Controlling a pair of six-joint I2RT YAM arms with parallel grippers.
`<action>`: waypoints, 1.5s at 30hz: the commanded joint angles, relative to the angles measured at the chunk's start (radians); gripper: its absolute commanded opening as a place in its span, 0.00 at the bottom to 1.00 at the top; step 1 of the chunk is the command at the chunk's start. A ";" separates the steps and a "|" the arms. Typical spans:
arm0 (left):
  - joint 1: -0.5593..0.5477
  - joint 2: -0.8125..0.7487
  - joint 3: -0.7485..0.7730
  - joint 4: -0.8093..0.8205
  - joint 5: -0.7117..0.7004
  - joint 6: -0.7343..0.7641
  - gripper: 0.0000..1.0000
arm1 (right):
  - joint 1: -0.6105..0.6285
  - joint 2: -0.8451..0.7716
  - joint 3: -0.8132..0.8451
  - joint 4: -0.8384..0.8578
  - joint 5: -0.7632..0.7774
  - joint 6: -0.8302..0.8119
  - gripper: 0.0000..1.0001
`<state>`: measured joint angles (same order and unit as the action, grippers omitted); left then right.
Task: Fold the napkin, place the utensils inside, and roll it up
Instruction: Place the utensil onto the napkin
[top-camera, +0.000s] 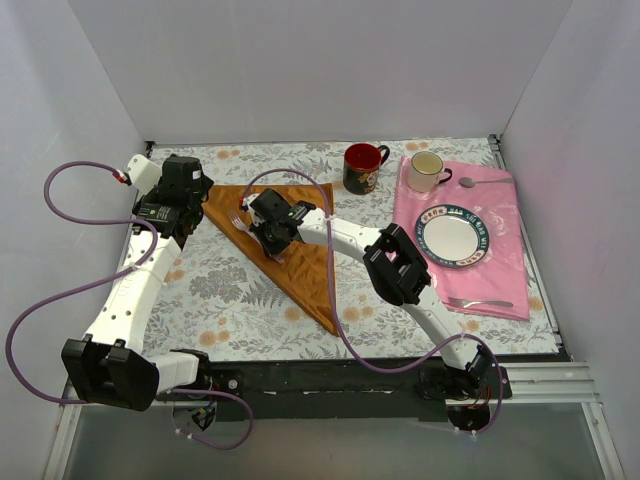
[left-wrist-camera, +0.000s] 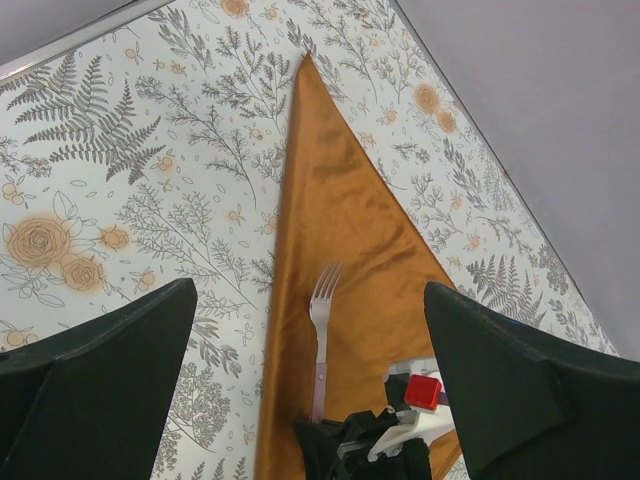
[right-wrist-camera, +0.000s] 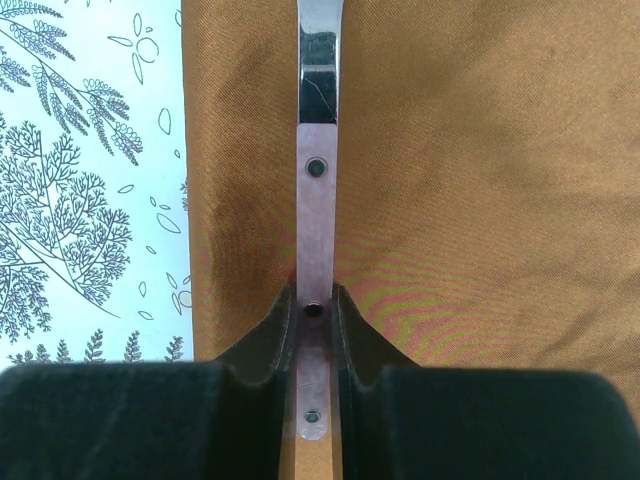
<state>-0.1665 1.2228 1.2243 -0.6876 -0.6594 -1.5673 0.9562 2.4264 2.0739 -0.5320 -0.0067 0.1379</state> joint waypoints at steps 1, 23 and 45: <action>0.002 -0.014 0.024 0.002 -0.008 0.012 0.98 | 0.010 -0.004 0.045 -0.006 -0.013 -0.004 0.20; 0.002 -0.020 0.011 0.007 0.003 0.012 0.98 | 0.009 -0.026 0.052 -0.008 -0.010 -0.014 0.09; 0.002 -0.025 0.007 0.007 0.015 0.006 0.98 | 0.016 -0.075 0.046 -0.016 -0.044 0.049 0.01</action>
<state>-0.1665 1.2228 1.2240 -0.6804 -0.6384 -1.5669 0.9665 2.4260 2.0796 -0.5346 -0.0338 0.1585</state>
